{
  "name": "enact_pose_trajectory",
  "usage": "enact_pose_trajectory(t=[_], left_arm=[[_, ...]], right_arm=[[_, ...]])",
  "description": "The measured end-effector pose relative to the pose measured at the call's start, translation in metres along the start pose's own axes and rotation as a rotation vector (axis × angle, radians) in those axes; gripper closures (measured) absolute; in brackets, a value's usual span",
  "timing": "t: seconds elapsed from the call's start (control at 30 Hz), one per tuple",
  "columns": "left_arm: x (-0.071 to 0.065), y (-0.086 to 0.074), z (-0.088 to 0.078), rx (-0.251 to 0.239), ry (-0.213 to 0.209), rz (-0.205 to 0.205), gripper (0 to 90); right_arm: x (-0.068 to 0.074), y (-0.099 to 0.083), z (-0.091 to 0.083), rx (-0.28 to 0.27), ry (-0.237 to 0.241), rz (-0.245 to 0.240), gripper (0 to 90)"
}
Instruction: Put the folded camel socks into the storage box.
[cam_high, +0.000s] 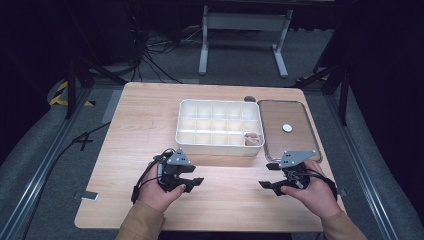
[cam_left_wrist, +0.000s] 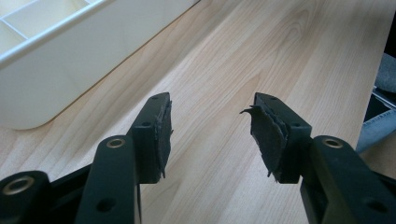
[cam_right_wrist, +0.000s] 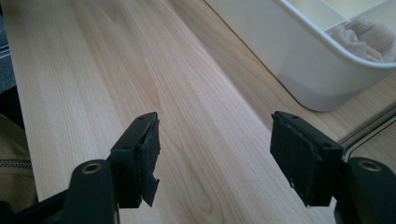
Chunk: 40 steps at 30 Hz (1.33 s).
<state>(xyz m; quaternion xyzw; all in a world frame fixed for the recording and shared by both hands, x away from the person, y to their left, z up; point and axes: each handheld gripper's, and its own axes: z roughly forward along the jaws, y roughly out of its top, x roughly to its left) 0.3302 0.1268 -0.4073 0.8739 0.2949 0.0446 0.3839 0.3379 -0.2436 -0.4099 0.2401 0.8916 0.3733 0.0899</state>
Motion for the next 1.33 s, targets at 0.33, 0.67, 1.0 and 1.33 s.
enact_pose_trajectory(t=[0.33,0.67,1.0,1.33], left_arm=[[0.002,-0.001,0.001,0.007,-0.004,-0.003,48.6],[0.003,-0.002,0.005,0.041,-0.016,-0.021,46.9],[0.004,-0.002,0.007,0.052,-0.010,-0.017,46.6],[0.005,-0.003,0.008,0.059,-0.008,-0.009,45.8]], right_arm=[[0.007,-0.017,0.025,0.007,0.017,-0.022,33.7],[0.011,-0.027,0.043,0.014,0.043,-0.037,33.7],[0.019,-0.032,0.059,0.005,0.064,-0.056,33.7],[0.021,-0.032,0.062,-0.012,0.067,-0.067,33.1]])
